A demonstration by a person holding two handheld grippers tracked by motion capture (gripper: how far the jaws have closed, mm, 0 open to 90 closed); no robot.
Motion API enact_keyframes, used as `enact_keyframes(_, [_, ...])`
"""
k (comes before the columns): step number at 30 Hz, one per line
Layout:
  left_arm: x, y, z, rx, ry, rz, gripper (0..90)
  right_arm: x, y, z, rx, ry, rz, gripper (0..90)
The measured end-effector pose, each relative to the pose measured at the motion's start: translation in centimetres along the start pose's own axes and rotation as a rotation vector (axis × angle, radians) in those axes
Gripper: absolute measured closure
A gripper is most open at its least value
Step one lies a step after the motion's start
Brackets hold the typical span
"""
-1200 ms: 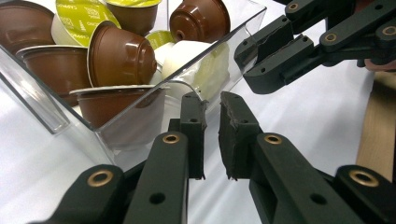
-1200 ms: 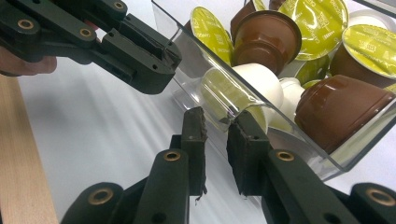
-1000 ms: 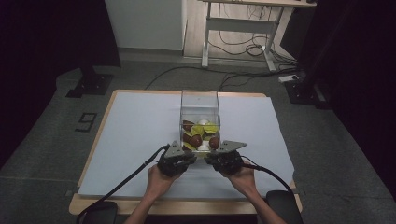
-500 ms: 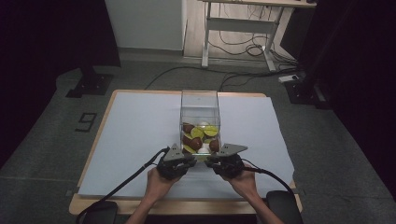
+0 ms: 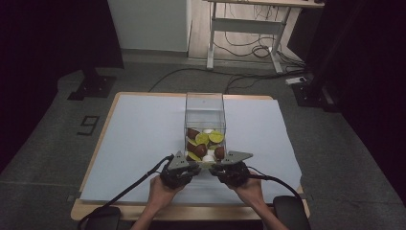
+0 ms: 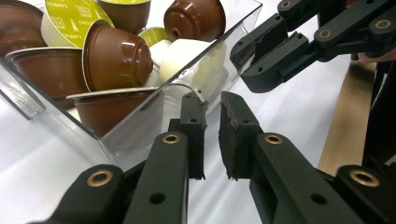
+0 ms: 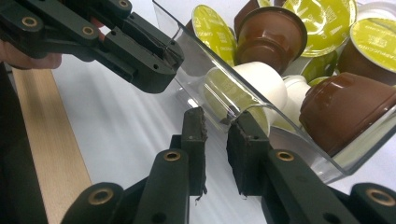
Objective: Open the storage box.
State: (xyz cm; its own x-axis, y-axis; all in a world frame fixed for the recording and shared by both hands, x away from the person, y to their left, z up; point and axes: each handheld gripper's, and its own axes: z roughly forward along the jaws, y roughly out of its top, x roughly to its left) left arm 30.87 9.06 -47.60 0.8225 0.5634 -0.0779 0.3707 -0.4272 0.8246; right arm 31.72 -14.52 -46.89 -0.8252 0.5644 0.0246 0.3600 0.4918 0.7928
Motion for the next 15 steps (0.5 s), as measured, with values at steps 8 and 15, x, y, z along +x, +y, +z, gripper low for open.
enact_keyframes(8, [0.07,-0.15,0.0,-0.001,-0.01,-0.003,80.2,-0.09,0.02,0.0,0.006,0.009,0.003,75.1])
enact_keyframes(15, [-0.05,-0.57,-0.26,0.007,-0.004,0.013,78.7,-0.15,-0.02,-0.37,0.002,0.009,0.001,71.9])
